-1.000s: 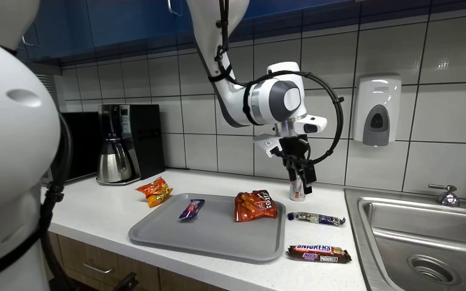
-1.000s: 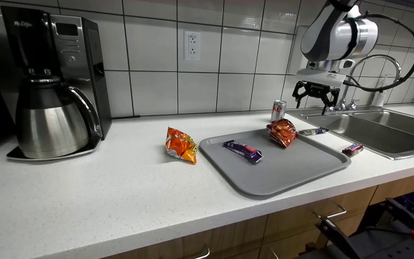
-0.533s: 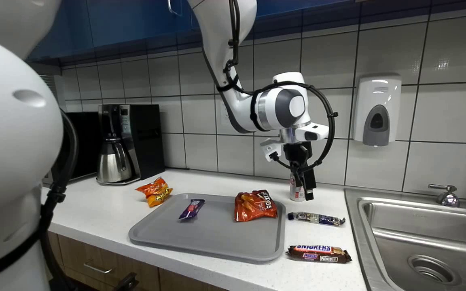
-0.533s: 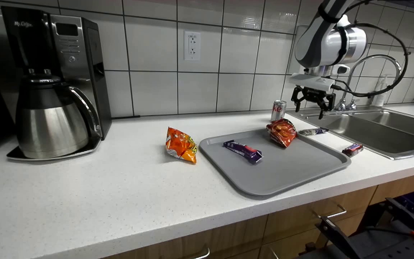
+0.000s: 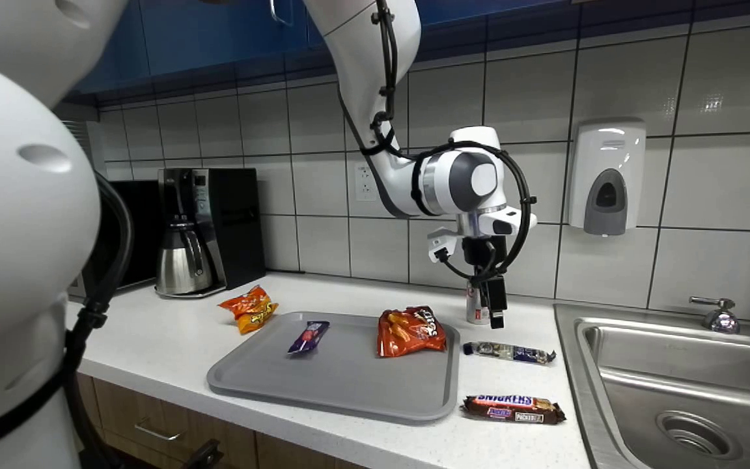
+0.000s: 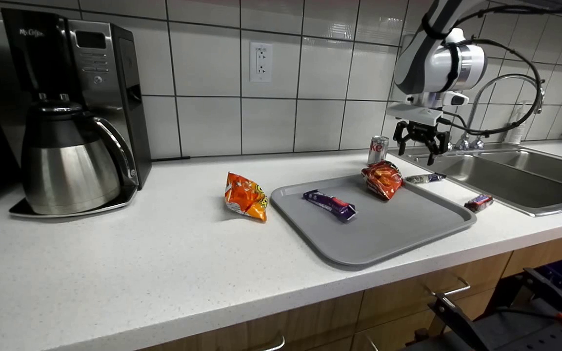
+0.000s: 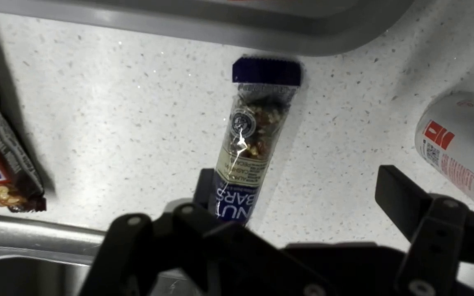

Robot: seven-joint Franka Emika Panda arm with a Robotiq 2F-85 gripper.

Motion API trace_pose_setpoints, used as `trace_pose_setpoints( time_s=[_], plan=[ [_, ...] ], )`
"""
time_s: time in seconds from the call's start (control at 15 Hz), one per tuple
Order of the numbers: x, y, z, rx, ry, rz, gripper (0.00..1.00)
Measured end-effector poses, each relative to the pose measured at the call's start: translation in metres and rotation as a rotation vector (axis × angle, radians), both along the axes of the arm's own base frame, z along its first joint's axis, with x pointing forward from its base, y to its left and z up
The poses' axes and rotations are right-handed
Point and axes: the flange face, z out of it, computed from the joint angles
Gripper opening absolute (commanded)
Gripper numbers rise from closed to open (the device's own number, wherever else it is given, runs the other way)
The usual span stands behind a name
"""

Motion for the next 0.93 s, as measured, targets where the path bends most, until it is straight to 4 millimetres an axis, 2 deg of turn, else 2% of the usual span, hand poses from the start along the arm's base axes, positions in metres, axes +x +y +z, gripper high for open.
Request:
trace_pose_setpoints(
  time_s=[0.93],
  plan=[
    [0.003,-0.026,-0.034,0.001,0.021,-0.099,1.0]
  ],
)
